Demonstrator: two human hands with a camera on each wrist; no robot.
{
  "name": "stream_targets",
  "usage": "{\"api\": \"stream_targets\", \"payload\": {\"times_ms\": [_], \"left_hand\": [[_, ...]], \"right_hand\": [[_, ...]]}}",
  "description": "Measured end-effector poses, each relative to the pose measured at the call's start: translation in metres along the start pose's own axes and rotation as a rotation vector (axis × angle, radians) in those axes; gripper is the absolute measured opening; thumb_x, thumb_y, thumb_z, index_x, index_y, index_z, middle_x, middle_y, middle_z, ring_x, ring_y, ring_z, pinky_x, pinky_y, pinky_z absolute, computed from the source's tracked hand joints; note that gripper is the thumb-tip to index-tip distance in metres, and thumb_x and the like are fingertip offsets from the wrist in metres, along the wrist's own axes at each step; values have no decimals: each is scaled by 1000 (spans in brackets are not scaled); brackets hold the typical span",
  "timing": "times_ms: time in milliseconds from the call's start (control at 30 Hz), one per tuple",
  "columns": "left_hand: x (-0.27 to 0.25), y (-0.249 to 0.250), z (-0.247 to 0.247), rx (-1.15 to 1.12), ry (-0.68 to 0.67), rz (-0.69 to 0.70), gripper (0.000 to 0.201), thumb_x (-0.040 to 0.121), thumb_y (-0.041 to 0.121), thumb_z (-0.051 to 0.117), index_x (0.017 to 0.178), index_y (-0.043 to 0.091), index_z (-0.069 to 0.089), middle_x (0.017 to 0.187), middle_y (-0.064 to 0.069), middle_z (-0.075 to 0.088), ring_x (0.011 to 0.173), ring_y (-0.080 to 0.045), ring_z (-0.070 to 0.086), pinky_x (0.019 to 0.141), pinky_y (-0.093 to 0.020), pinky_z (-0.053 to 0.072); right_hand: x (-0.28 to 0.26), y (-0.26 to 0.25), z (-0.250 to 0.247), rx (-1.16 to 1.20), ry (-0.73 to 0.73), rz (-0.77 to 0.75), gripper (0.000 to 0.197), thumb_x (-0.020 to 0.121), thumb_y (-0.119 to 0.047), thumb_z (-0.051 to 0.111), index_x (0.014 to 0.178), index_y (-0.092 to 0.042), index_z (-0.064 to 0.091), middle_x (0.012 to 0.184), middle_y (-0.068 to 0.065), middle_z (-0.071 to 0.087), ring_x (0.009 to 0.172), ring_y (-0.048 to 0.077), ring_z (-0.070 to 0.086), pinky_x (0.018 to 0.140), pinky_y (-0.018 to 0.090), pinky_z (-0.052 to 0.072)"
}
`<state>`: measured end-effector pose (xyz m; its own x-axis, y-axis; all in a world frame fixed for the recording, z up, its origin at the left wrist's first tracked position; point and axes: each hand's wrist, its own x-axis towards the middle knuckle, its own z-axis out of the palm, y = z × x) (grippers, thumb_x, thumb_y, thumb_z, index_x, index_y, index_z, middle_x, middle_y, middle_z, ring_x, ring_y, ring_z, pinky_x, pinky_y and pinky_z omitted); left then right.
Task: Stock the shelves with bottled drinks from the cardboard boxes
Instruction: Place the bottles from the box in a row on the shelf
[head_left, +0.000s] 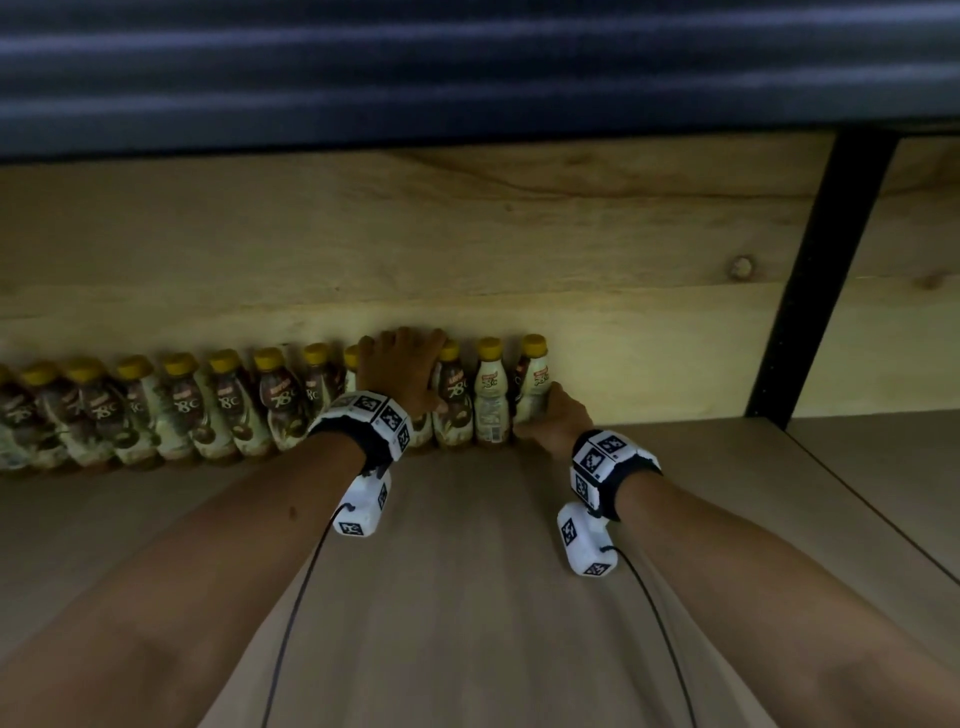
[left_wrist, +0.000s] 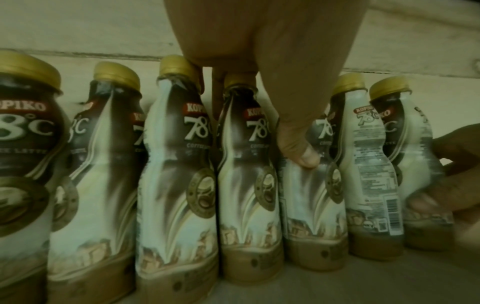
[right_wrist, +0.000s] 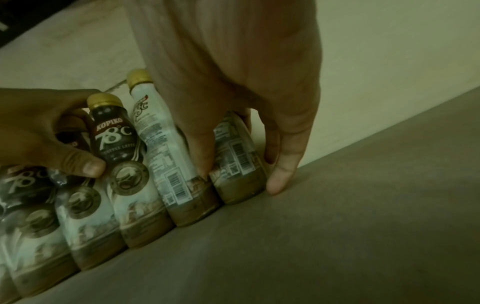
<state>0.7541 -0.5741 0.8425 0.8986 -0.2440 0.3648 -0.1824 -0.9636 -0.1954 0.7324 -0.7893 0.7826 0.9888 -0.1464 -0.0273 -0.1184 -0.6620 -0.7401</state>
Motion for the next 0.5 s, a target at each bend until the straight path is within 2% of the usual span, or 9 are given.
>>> {"api": "stream_targets", "payload": {"times_ms": [133, 300, 367, 433, 500], "left_hand": [[1, 1, -1, -14, -13, 0, 88, 65, 61, 74, 135, 31, 30, 128, -12, 47, 116, -39, 46, 97, -53, 36], [3, -4, -11, -73, -119, 40, 90, 64, 62, 73, 137, 31, 29, 132, -11, 46, 119, -38, 45, 95, -51, 37], [3, -9, -17, -143, -151, 69, 88, 67, 60, 73, 138, 30, 30, 134, -10, 45, 120, -37, 44, 94, -50, 38], [2, -15, -25, -222, -154, 83, 87, 73, 56, 70, 143, 28, 26, 140, -11, 41, 125, -36, 42, 98, -50, 39], [-3, -22, -36, -267, -109, 97, 83, 80, 51, 67, 146, 25, 23, 139, -13, 42, 124, -36, 43, 98, -49, 40]], "right_hand": [[0, -1, -1, 22, -11, -14, 70, 75, -25, 79, 134, -15, 43, 132, 13, 56, 119, 34, 55, 95, 48, 51], [-1, 1, -6, 57, -60, 12, 71, 73, -26, 80, 134, -15, 44, 127, 9, 56, 115, 31, 57, 92, 46, 53], [1, 4, -10, 76, -97, -2, 73, 68, -33, 82, 131, -16, 49, 123, 6, 60, 109, 27, 60, 90, 45, 55], [0, 4, -17, 74, -116, -30, 67, 68, -31, 82, 127, -14, 55, 122, 8, 64, 107, 26, 63, 90, 45, 56], [-8, 0, -25, 59, -95, -38, 72, 74, -28, 81, 136, -11, 48, 134, 9, 57, 116, 28, 59, 96, 45, 53]]}}
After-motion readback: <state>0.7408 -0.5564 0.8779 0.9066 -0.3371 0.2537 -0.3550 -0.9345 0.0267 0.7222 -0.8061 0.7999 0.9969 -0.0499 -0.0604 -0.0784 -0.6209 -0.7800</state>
